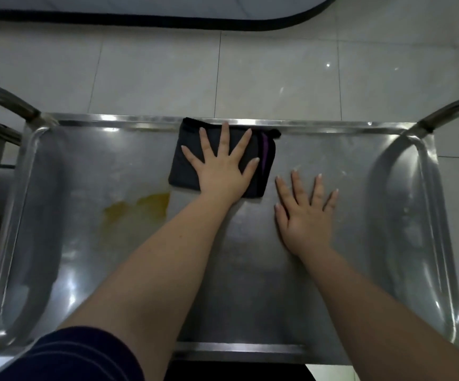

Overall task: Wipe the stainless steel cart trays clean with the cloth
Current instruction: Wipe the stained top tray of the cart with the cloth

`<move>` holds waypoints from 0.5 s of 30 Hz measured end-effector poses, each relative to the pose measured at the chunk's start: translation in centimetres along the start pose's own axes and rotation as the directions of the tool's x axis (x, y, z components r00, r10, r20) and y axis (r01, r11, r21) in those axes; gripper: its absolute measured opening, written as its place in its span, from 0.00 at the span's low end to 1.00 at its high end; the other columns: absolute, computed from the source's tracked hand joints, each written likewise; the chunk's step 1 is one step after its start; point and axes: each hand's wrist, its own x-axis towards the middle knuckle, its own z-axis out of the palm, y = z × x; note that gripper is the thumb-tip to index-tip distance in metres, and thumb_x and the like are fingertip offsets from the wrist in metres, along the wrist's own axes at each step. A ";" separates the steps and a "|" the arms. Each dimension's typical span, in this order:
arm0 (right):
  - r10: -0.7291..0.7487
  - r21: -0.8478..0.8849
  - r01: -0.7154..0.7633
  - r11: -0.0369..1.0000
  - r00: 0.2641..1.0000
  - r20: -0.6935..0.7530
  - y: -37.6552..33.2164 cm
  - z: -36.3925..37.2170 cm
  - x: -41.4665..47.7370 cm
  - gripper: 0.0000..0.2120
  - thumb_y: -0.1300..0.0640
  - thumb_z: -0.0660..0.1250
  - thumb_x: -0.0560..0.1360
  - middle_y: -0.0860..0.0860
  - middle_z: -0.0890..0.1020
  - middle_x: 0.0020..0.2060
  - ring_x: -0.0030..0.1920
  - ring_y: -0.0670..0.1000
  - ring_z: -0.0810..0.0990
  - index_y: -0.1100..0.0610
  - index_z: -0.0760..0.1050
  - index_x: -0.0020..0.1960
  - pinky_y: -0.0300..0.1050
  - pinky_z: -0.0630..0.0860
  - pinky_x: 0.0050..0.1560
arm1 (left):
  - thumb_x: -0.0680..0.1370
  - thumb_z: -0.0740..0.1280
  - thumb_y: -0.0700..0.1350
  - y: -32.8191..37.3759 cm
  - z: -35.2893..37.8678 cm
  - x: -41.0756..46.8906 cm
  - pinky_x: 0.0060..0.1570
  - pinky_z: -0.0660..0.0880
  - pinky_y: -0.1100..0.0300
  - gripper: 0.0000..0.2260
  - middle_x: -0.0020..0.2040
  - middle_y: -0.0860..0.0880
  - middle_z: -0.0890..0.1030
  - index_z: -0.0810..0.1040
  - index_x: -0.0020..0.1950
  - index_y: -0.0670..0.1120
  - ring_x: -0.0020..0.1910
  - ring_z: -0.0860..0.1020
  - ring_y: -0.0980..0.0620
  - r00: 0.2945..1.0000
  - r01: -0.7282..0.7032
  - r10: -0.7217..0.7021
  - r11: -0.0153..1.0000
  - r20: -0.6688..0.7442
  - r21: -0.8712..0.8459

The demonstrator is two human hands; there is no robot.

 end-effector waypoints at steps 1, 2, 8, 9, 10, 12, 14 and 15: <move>-0.001 0.005 0.001 1.000 1.000 0.001 0.0 -0.1 0.0 0.27 0.40 0.45 0.80 0.46 0.52 0.79 0.77 0.66 0.46 0.39 0.48 0.78 0.72 0.41 0.72 | 0.76 0.41 0.72 -0.9 0.1 -0.6 0.63 0.33 0.24 0.29 0.80 0.53 0.38 0.41 0.76 0.69 0.77 0.36 0.35 1.000 0.018 -0.018 1.000 -0.012 -0.005; -0.006 0.012 0.006 1.000 1.000 0.001 0.0 -0.2 0.0 0.27 0.40 0.45 0.80 0.46 0.53 0.79 0.78 0.65 0.46 0.39 0.49 0.78 0.72 0.41 0.72 | 0.76 0.42 0.72 -2.2 0.0 -0.9 0.64 0.33 0.24 0.29 0.80 0.54 0.38 0.41 0.76 0.69 0.77 0.36 0.36 0.998 0.057 -0.057 0.998 -0.020 -0.018; -0.028 0.024 0.029 0.999 0.999 -0.040 0.1 -0.1 -0.3 0.27 0.43 0.48 0.80 0.49 0.55 0.79 0.77 0.67 0.48 0.42 0.53 0.79 0.71 0.40 0.72 | 0.75 0.39 0.73 -5.8 -0.9 -0.2 0.64 0.36 0.23 0.29 0.80 0.53 0.37 0.39 0.76 0.69 0.76 0.36 0.35 0.953 0.303 -0.303 0.952 -0.005 -0.035; -0.027 0.020 0.028 0.999 0.999 -0.042 0.2 -0.1 -0.4 0.27 0.43 0.49 0.80 0.49 0.55 0.79 0.77 0.67 0.48 0.42 0.53 0.79 0.72 0.40 0.72 | 0.75 0.38 0.72 -4.8 -0.8 -0.1 0.63 0.36 0.22 0.29 0.80 0.53 0.38 0.39 0.76 0.69 0.76 0.35 0.34 0.951 0.309 -0.310 0.950 -0.011 -0.047; -0.026 0.013 0.027 1.000 0.999 -0.044 0.2 -0.1 -0.4 0.27 0.43 0.50 0.80 0.49 0.55 0.79 0.77 0.68 0.48 0.43 0.53 0.79 0.72 0.40 0.72 | 0.76 0.38 0.72 -3.5 -0.7 0.1 0.62 0.36 0.22 0.29 0.80 0.52 0.38 0.39 0.76 0.69 0.76 0.35 0.33 0.954 0.299 -0.301 0.952 -0.013 -0.056; -0.021 -0.005 0.021 1.000 0.999 -0.039 0.3 -0.1 -0.5 0.27 0.43 0.50 0.80 0.49 0.55 0.79 0.77 0.68 0.48 0.43 0.53 0.79 0.73 0.41 0.71 | 0.76 0.39 0.71 -0.1 -0.4 0.6 0.60 0.34 0.21 0.28 0.80 0.52 0.38 0.38 0.76 0.69 0.75 0.34 0.31 0.973 0.231 -0.230 0.971 0.014 -0.058; -0.010 -0.014 0.009 1.000 1.000 -0.025 0.3 -0.2 -0.4 0.27 0.43 0.49 0.80 0.49 0.54 0.79 0.77 0.67 0.47 0.45 0.55 0.79 0.73 0.41 0.71 | 0.76 0.40 0.71 3.4 0.0 1.0 0.59 0.33 0.21 0.28 0.80 0.51 0.37 0.37 0.75 0.69 0.74 0.33 0.30 0.992 0.124 -0.122 0.991 0.041 -0.046; -0.003 -0.010 0.003 1.000 1.000 -0.012 0.3 -0.2 -0.3 0.27 0.43 0.48 0.80 0.49 0.53 0.79 0.77 0.67 0.45 0.47 0.55 0.79 0.72 0.40 0.72 | 0.76 0.40 0.71 4.7 0.2 0.9 0.58 0.32 0.21 0.28 0.80 0.51 0.36 0.37 0.75 0.69 0.74 0.32 0.31 0.996 0.078 -0.076 0.996 0.049 -0.038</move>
